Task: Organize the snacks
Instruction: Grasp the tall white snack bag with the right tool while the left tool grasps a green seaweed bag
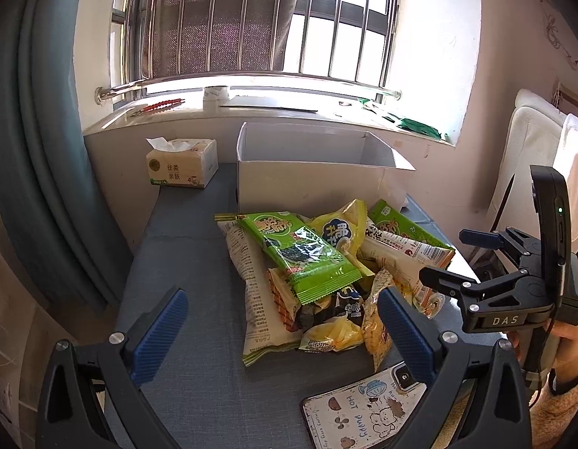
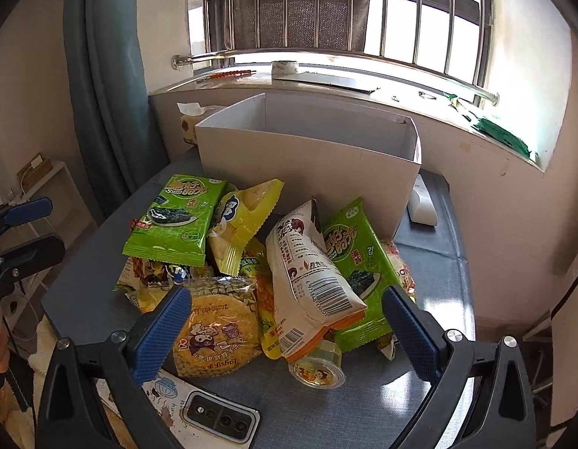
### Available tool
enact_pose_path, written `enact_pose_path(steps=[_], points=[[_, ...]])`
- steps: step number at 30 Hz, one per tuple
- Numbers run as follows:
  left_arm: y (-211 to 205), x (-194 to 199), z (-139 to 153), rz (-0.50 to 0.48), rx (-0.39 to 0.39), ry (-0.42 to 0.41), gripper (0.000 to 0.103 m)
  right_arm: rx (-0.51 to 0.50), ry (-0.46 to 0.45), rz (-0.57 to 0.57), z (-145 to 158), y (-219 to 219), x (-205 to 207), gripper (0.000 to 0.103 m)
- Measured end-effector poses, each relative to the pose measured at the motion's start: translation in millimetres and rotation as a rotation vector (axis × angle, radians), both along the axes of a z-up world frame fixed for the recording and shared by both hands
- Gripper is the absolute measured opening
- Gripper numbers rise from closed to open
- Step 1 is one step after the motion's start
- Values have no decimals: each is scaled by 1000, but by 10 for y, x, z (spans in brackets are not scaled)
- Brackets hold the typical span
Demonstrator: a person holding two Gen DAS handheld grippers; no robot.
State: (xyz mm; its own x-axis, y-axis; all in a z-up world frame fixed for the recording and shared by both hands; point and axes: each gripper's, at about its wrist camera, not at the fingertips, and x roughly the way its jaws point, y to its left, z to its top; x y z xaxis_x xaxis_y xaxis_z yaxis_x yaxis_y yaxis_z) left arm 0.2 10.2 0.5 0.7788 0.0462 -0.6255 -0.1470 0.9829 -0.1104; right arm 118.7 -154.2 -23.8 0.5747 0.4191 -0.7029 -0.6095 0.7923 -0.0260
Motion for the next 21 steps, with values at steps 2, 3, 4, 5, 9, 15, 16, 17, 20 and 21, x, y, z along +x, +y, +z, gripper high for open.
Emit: enact_pose_path(steps=[2,3,4,5,9,15,16,17,20,21], points=[[34,-12,-19,7,-6,3,103,-38,20,-11,-94,102,214,103],[51,-18,-31,10,-6,6,103,-52,63,-17,-162,148,341,103],[69,-25,-41,14,-5,9,103,-57,112,-9,-229,187,448,103],[86,-28,-55,20,-4,12,103,-58,147,0,-287,223,528,102],[183,-47,-110,38,-17,23,103,-141,171,-14,-488,353,674,67],[263,-3,-167,49,-43,43,103,-169,177,-8,-468,341,627,46],[268,13,-169,49,-46,45,103,-150,171,-9,-398,314,605,46],[270,39,-168,52,-52,48,103,-139,159,-11,-323,288,589,46],[248,139,-157,43,-72,61,103,-123,88,-35,-109,189,509,46],[229,183,-149,40,-70,71,103,-109,70,-47,-41,140,480,46]])
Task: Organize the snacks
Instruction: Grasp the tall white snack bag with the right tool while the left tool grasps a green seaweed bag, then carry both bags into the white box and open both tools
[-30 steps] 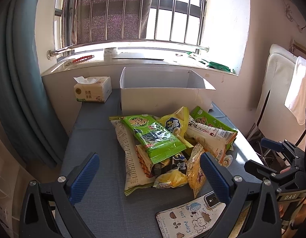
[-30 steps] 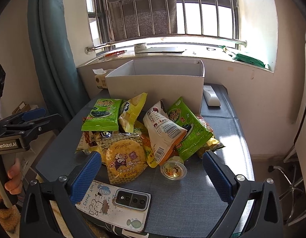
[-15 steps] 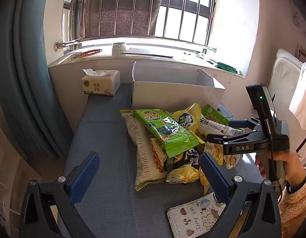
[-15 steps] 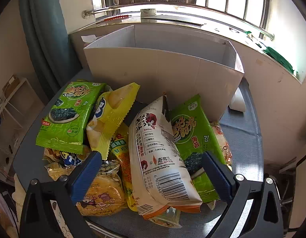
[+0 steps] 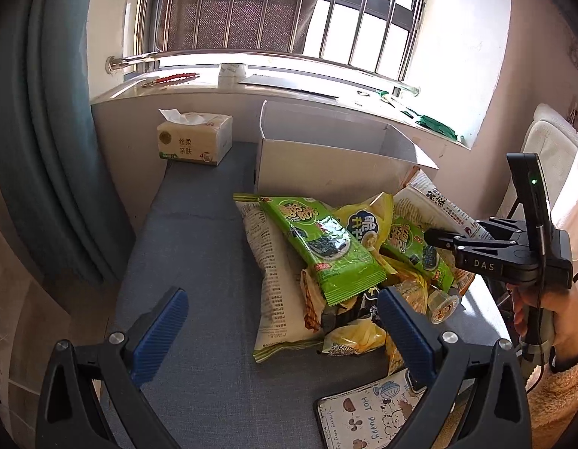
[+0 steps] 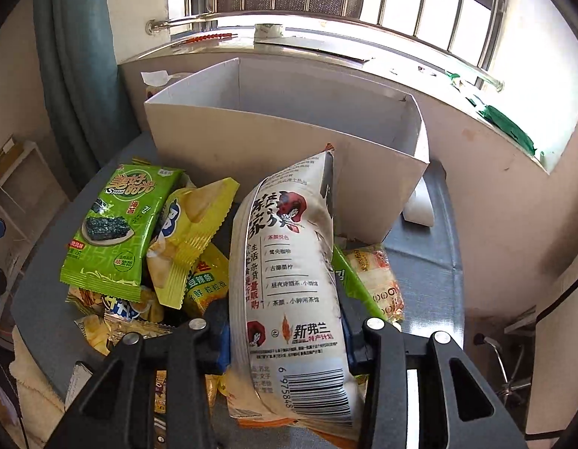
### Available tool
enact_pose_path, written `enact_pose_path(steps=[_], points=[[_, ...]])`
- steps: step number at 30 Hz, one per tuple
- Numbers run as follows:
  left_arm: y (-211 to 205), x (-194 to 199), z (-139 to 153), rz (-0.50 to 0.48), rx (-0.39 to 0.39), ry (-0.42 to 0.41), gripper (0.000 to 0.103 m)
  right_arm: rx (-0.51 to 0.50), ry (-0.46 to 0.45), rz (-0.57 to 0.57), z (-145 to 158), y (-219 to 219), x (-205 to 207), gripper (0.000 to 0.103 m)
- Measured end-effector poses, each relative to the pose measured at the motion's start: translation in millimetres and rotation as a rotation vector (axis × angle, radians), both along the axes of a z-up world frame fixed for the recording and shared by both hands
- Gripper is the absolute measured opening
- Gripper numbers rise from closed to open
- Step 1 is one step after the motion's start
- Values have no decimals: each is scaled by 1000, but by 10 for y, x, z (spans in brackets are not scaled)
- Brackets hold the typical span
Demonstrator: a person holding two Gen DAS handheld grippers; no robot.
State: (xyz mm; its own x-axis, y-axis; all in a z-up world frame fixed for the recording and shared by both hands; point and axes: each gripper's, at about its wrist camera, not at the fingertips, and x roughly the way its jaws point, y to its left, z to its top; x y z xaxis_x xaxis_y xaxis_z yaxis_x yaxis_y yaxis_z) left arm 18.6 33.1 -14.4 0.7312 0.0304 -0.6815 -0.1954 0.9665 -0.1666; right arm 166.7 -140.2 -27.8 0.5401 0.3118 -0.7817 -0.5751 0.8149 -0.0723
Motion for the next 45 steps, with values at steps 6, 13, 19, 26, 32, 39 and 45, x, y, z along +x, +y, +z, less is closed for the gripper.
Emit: enact_pose_path(steps=[6,13,19,26,32,39,45], points=[[-209,422,16,-23,69,69,103,138,-57,-39,270,-331,-304,46],[-346,1139,-223,20,117,207,103,194,-95,-68,309,-574,-633,46],[-336,1536,-453,114,197,293,103,211,-86,-88,238,-743,-750,46],[-163,1450,-456,85,105,260,67,227,-57,-98,140,-842,-738,46],[-33,1127,-167,39,30,126,64,253,-47,-87,138,-829,-731,46],[124,1031,374,-19,-16,-51,64,362,8,-63,211,-662,-434,46],[265,1685,703,-79,-55,-117,64,448,43,-101,418,-289,321,46]])
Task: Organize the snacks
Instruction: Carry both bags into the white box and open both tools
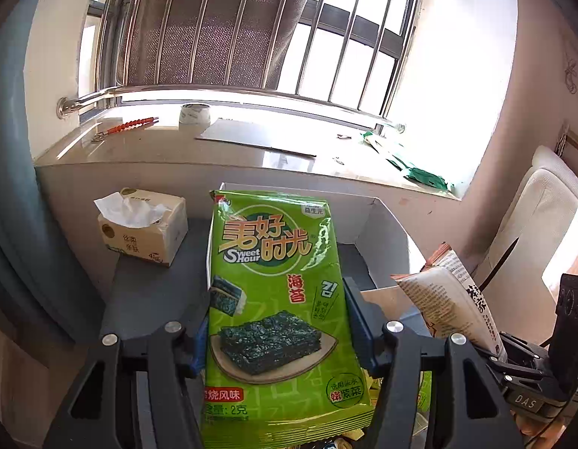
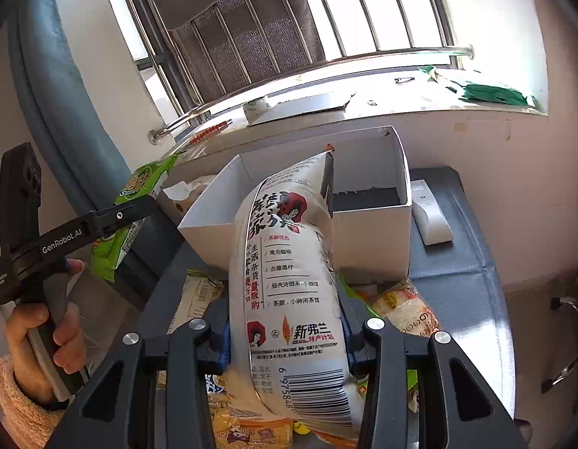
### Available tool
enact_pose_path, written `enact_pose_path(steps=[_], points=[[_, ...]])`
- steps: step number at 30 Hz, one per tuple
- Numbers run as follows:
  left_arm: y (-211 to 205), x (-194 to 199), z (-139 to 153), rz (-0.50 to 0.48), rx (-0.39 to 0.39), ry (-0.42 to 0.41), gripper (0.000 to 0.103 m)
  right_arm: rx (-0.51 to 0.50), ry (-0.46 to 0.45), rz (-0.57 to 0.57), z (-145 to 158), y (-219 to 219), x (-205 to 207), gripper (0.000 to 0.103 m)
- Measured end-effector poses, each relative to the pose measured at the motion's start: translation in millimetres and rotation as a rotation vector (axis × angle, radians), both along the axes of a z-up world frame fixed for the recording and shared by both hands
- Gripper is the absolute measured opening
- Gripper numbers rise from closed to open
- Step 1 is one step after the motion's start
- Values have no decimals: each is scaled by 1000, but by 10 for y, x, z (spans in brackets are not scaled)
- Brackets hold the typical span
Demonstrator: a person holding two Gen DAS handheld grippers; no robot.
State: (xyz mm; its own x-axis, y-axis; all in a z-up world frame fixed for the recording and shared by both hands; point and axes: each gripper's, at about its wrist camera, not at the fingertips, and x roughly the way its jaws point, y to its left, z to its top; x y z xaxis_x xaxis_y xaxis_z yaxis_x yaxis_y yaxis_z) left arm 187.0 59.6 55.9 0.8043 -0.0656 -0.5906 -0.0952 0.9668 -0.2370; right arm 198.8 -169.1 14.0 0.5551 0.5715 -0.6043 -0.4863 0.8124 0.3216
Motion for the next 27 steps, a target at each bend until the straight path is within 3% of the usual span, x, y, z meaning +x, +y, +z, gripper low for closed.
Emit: enact_pose_path(steps=[5,10,11,12,13,14,17,21,27], points=[[-9,686,51,-21,42,19,65,-4,30,-70,124,364,737,46],[66,1176,-149,-18,9,81,66,-30,91,-105,21,555,1334,49],[81,1237,-193,-19,3,93,71,-41,95,-117,-6,564,1410,53],[99,1283,-235,-21,-7,102,74,-47,95,-129,-24,564,1472,69],[113,1300,-274,-21,-19,109,91,-41,94,-139,-29,548,1524,82],[135,1296,-304,-13,-32,112,103,-26,96,-143,-24,518,1557,103],[211,1197,-345,-2,-41,90,103,36,75,-134,53,407,1534,103],[228,1015,-335,-3,16,71,103,-15,15,-113,187,382,1399,103],[130,420,-215,-51,88,20,103,12,-83,-22,336,291,846,103]])
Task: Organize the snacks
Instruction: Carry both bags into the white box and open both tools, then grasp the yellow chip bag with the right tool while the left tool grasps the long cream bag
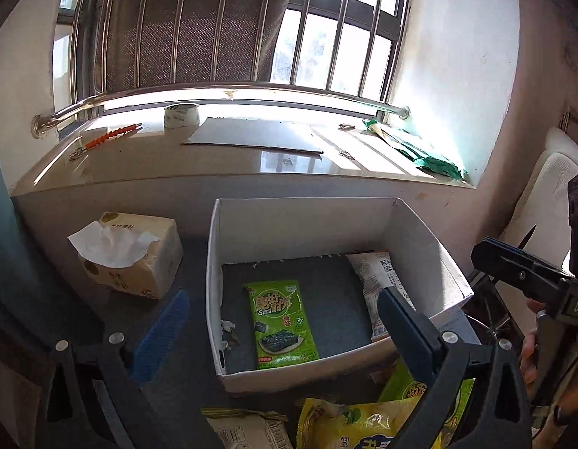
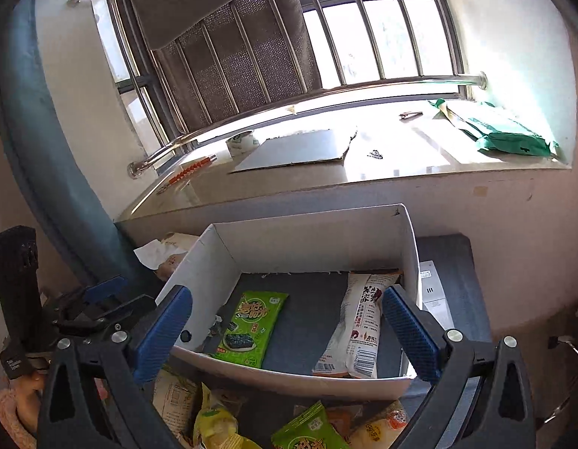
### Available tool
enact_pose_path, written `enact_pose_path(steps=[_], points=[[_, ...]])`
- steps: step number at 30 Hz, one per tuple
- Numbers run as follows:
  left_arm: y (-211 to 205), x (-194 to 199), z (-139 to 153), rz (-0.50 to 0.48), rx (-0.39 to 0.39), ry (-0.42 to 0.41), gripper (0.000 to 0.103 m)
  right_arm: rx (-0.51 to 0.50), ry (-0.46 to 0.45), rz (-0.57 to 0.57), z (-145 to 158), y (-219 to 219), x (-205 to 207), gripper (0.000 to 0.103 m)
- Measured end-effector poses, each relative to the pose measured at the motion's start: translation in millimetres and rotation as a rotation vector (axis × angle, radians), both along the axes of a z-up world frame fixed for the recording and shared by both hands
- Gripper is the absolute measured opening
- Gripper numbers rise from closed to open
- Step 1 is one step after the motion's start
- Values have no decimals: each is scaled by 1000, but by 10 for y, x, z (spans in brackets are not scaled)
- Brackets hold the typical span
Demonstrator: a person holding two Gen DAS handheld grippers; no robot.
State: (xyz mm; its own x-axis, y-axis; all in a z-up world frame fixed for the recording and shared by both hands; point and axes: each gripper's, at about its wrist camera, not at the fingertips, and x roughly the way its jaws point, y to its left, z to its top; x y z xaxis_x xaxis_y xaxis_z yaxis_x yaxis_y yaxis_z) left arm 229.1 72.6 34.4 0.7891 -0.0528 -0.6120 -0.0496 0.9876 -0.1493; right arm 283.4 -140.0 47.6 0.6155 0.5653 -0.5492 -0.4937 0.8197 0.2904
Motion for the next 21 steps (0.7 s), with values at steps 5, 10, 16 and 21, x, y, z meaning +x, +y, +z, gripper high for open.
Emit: enact_pose_path(steps=[5,10,16,21], points=[[-77,-694,-61,-29,4,19,103,-7,-88,59,-36,-143,-739,103],[-81,-1446,-228,-14,-97,-15,103,19,-65,77,-309,-361,-1377,103],[-193,-2018,-464,24,-177,-21,103,77,41,49,-764,-675,-1893,103],[-298,-2175,-524,17,-184,-20,103,52,75,74,-880,-640,-1987,103]])
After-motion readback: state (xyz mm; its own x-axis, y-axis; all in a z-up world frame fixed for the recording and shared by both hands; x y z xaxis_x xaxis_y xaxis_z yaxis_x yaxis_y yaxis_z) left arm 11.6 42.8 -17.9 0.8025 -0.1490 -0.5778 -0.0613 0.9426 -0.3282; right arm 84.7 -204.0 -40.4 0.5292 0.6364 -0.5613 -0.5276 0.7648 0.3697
